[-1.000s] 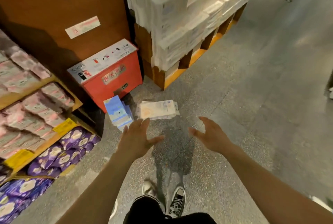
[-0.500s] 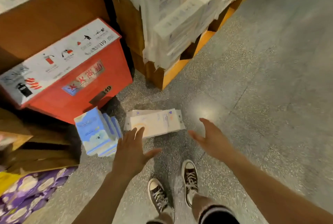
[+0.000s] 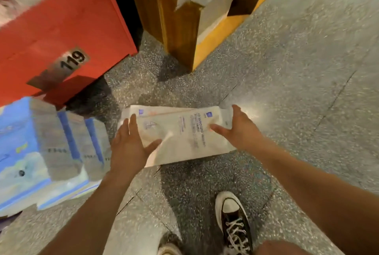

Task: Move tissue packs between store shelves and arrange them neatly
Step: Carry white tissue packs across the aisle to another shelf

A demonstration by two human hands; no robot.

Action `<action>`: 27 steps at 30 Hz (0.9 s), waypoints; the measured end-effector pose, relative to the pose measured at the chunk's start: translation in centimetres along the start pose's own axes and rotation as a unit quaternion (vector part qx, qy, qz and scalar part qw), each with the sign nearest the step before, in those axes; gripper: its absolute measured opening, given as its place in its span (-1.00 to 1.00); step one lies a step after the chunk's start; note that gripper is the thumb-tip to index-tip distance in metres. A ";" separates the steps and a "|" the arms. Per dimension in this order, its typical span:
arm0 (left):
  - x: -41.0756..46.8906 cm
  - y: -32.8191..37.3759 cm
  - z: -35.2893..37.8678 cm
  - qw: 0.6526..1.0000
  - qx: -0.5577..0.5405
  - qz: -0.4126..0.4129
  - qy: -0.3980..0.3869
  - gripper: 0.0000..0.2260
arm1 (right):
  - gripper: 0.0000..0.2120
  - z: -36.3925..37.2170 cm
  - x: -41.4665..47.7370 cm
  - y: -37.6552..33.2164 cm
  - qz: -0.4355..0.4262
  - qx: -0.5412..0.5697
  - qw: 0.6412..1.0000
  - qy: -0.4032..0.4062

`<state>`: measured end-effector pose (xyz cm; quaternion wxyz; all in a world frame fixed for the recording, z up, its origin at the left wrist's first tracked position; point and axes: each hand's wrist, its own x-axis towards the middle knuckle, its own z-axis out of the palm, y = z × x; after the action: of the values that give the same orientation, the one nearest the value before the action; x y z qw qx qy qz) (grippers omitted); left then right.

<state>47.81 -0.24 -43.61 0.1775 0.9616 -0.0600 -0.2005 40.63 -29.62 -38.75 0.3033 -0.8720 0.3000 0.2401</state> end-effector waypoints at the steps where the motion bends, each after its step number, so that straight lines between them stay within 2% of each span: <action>1: 1.3 -0.6 1.3 1.000 -0.005 -0.014 0.003 0.08 | 0.03 1.1 1.8 0.6 0.010 0.008 1.000 -0.008; 3: 3.1 -1.7 3.5 0.999 -0.019 -0.038 0.006 0.13 | 0.03 3.2 4.5 1.6 0.038 0.046 0.998 -0.032; 4: 3.6 -2.2 4.3 0.998 -0.033 -0.048 0.017 0.16 | -0.04 4.1 5.3 1.8 0.061 0.084 0.993 -0.052; 7: 4.2 -3.3 5.6 0.977 -0.134 -0.152 0.063 0.20 | -0.55 6.7 6.6 2.7 0.061 0.204 0.971 -0.106; 8: 4.3 -3.7 5.8 0.966 -0.166 -0.188 0.059 0.21 | -0.67 7.2 6.8 3.0 0.045 0.225 0.967 -0.113; 9: 4.3 -3.8 5.7 0.959 -0.185 -0.211 0.045 0.21 | -0.70 7.5 7.0 3.2 0.032 0.243 0.962 -0.115; 13: 4.5 -2.7 4.4 0.953 -0.185 -0.241 0.010 0.02 | -0.75 6.5 6.4 2.9 0.038 0.305 0.945 -0.113; 18: 1.3 0.5 -2.0 0.950 -0.190 -0.242 0.050 -0.04 | -0.70 0.9 2.3 0.0 0.030 0.310 0.944 -0.110; 21: -2.9 3.5 -9.4 0.943 -0.207 -0.253 0.064 -0.08 | -0.69 -5.8 -2.8 -3.6 -0.011 0.288 0.951 -0.110; 27: -14.3 10.6 -28.8 0.920 -0.249 -0.280 0.111 -0.14 | -0.71 -21.8 -16.4 -14.0 -0.094 0.240 0.960 -0.111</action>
<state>45.99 1.67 -9.84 0.3533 0.8799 0.2840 -0.1424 43.58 -29.19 -8.27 0.5560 -0.7659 0.2298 0.2269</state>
